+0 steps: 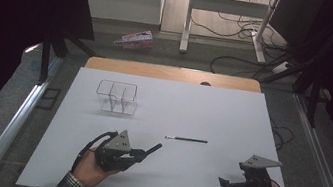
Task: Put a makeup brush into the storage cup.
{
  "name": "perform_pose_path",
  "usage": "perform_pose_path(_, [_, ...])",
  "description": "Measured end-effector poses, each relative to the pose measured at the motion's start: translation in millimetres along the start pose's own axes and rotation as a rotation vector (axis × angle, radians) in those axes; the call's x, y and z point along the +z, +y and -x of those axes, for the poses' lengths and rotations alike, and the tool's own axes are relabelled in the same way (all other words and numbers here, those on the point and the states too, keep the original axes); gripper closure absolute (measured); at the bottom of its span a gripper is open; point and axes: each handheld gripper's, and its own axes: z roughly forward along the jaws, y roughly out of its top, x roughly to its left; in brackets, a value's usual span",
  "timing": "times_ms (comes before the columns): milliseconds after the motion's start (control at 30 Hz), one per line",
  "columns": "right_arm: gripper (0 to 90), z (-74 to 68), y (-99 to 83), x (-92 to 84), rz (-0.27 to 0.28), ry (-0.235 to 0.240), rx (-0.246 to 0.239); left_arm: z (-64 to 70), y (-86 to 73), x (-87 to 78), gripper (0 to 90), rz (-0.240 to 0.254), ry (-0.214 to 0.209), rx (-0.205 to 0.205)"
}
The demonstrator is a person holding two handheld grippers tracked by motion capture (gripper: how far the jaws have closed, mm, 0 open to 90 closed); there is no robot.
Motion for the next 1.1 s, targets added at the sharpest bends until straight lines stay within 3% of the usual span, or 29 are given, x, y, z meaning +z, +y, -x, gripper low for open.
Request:
perform_pose_path(267, [4.6,-0.6,1.0,0.1,0.017,0.010,0.014,3.0,-7.8,-0.1,79.3,-0.002,0.026,-0.008])
perform_pose_path(500, [2.4,-6.4,6.1,3.7,0.019,0.025,-0.012,2.3,-8.1,1.8,79.4,-0.008,0.019,-0.001])
perform_pose_path(900, [0.0,-30.0,31.2,8.7,0.011,0.093,-0.120,5.8,-3.2,10.1,79.5,-0.035,-0.034,0.014])
perform_pose_path(1100, [2.9,-39.4,42.1,8.3,0.022,0.133,-0.159,7.3,0.2,12.7,79.5,-0.047,-0.054,0.022])
